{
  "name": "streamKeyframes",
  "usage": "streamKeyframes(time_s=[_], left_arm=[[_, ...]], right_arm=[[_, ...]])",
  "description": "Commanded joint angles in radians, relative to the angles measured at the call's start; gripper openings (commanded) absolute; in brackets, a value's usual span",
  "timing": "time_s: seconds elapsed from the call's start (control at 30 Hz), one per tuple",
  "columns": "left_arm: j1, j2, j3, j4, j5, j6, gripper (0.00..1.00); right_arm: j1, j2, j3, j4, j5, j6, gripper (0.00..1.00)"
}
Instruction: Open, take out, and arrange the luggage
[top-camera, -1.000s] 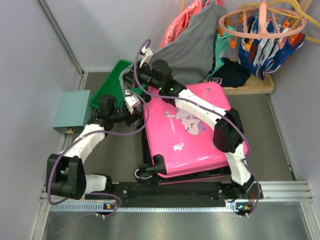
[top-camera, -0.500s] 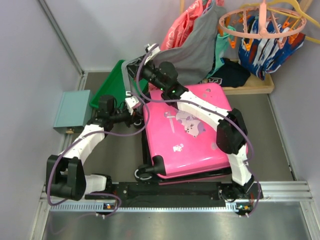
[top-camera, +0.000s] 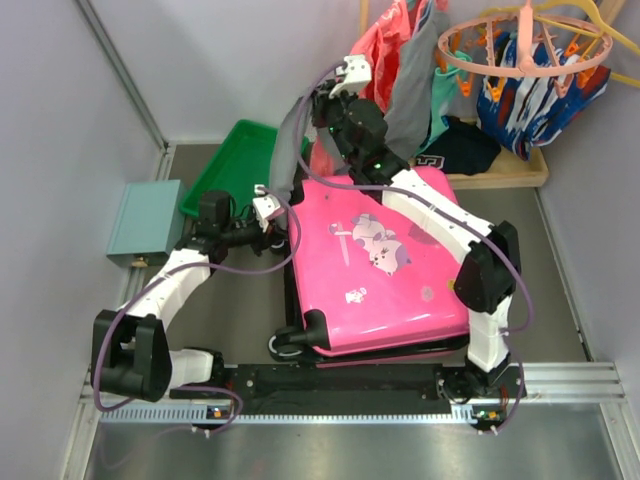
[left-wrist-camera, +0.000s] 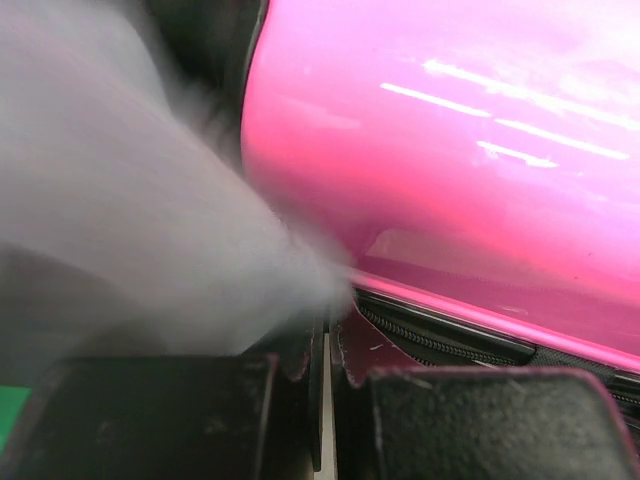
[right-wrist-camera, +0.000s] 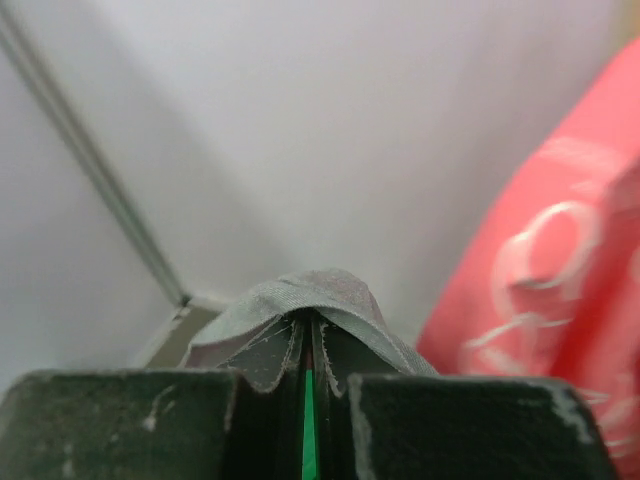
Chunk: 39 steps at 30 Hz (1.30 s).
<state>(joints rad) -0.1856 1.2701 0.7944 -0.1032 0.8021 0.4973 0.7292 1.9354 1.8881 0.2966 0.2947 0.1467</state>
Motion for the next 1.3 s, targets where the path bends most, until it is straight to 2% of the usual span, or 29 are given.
streamKeyframes(time_s=[0.0,0.13,0.2,0.27,0.33,0.43,0.57,0.6,0.63,0.67,0.7,0.73,0.77,0.8,0.83,0.87,1.0,1.07,1.17,1.23,1.27], left_arm=[[-0.029,-0.015,0.012,0.005,0.118,-0.009,0.00],[-0.029,-0.009,0.014,0.000,0.115,-0.002,0.00],[-0.029,-0.009,0.016,0.000,0.115,-0.002,0.00],[-0.029,-0.009,0.017,0.002,0.118,-0.003,0.00],[-0.029,-0.006,0.023,0.005,0.120,-0.011,0.00],[-0.029,-0.003,0.023,0.007,0.121,-0.014,0.00],[-0.029,-0.003,0.028,-0.001,0.115,-0.009,0.00],[-0.029,-0.005,0.026,-0.003,0.115,-0.008,0.00],[-0.029,-0.005,0.028,-0.004,0.114,-0.009,0.00],[-0.029,-0.006,0.028,-0.001,0.115,-0.009,0.00],[-0.029,-0.005,0.026,0.000,0.115,-0.012,0.00],[-0.029,-0.003,0.026,0.006,0.112,-0.013,0.00],[-0.029,-0.003,0.028,0.011,0.109,-0.016,0.00],[-0.029,-0.003,0.026,0.013,0.108,-0.016,0.00],[-0.029,-0.003,0.028,0.013,0.105,-0.014,0.00],[-0.028,0.002,0.026,0.017,0.100,-0.014,0.00],[-0.023,0.011,0.034,0.005,0.092,0.001,0.00],[-0.018,0.017,0.039,0.000,0.094,0.004,0.00],[-0.017,0.018,0.042,0.000,0.100,-0.002,0.00],[-0.017,0.015,0.040,0.000,0.109,-0.005,0.00],[-0.017,0.012,0.040,-0.001,0.112,-0.006,0.00]], right_arm=[[-0.082,-0.099,0.108,0.118,0.190,-0.073,0.00],[-0.123,-0.107,0.127,0.025,0.276,-0.093,0.00],[-0.139,-0.073,0.195,-0.054,0.340,-0.143,0.00],[-0.146,-0.058,0.200,-0.123,0.336,-0.224,0.00],[-0.146,-0.061,0.132,-0.114,0.310,-0.269,0.00],[-0.148,-0.053,0.062,-0.122,0.160,-0.315,0.00],[-0.148,-0.010,0.107,-0.317,0.014,-0.308,0.00],[-0.146,-0.007,0.124,-0.355,-0.029,-0.303,0.04],[-0.148,-0.009,0.128,-0.385,-0.151,-0.309,0.14],[-0.148,-0.007,0.134,-0.413,-0.223,-0.314,0.28],[-0.148,-0.004,0.161,-0.494,-0.289,-0.317,0.53],[-0.148,0.008,0.186,-0.540,-0.433,-0.318,0.59],[-0.148,0.013,0.230,-0.589,-0.492,-0.311,0.67],[-0.149,0.014,0.244,-0.647,-0.550,-0.303,0.71],[-0.148,0.016,0.255,-0.677,-0.678,-0.296,0.73],[-0.149,0.014,0.270,-0.697,-0.751,-0.297,0.81],[-0.148,0.007,0.256,-0.741,-1.151,-0.328,0.87],[-0.133,0.013,0.252,-0.751,-1.155,-0.332,0.88],[-0.099,0.062,0.284,-0.790,-1.070,-0.332,0.88],[-0.077,0.134,0.337,-0.882,-1.005,-0.317,0.88],[-0.054,0.157,0.388,-0.911,-0.985,-0.320,0.99]])
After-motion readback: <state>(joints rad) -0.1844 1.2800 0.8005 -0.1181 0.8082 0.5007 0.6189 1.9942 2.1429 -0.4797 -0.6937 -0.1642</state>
